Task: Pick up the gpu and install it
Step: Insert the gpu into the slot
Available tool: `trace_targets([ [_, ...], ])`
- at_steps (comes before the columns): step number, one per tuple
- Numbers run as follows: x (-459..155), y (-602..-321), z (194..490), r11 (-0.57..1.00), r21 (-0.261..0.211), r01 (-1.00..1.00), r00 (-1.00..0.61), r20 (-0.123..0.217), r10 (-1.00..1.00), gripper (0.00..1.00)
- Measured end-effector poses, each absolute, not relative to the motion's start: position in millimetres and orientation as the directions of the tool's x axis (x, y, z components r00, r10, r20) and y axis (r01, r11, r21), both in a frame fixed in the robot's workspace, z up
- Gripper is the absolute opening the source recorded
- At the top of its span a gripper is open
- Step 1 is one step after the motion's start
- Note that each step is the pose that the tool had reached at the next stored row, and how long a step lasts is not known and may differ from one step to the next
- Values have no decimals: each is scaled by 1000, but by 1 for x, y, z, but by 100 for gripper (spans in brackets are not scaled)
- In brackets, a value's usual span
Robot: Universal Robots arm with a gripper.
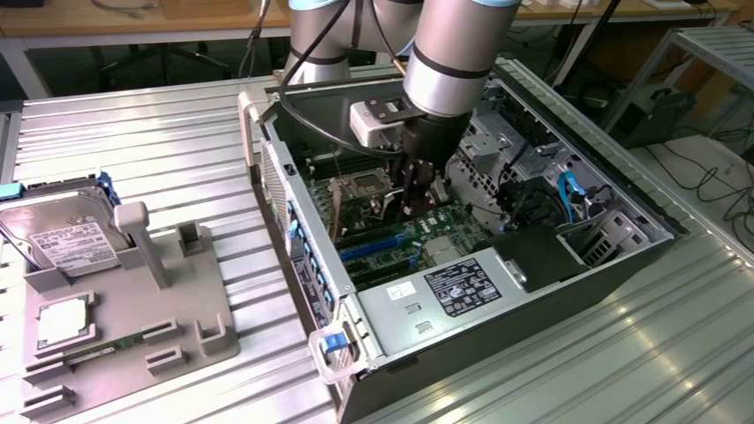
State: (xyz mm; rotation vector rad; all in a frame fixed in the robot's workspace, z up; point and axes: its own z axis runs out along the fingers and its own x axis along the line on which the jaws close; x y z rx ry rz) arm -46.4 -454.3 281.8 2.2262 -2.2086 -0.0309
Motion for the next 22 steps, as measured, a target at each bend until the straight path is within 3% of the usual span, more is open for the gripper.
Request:
trace_targets([
  [22,-58,-455,258,-5,17,-1000,5,-11,-1000,28],
])
